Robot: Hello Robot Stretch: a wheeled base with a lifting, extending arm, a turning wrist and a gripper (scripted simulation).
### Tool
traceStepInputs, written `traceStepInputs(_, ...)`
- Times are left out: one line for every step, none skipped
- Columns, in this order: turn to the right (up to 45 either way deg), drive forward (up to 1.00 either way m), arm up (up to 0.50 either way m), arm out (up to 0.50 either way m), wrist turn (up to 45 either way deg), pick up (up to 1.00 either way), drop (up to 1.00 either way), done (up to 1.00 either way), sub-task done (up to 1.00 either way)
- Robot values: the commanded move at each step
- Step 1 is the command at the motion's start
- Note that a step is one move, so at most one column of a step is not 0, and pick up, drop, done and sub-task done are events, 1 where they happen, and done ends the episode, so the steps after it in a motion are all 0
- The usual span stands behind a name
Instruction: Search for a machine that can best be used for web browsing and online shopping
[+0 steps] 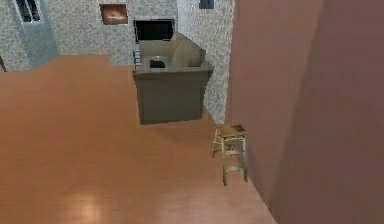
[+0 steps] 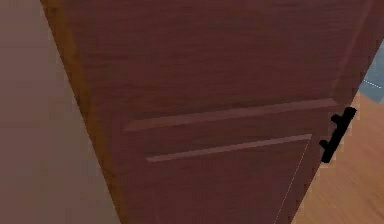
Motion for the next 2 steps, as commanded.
traceStepInputs(-24.0, 0.00, 0.00, 0.00, 0.0, 0.00, 0.00, 0.00, 0.00)
traceStepInputs(0.0, 1.00, 0.00, 0.00, 0.0, 0.00, 0.00, 0.00, 0.00)
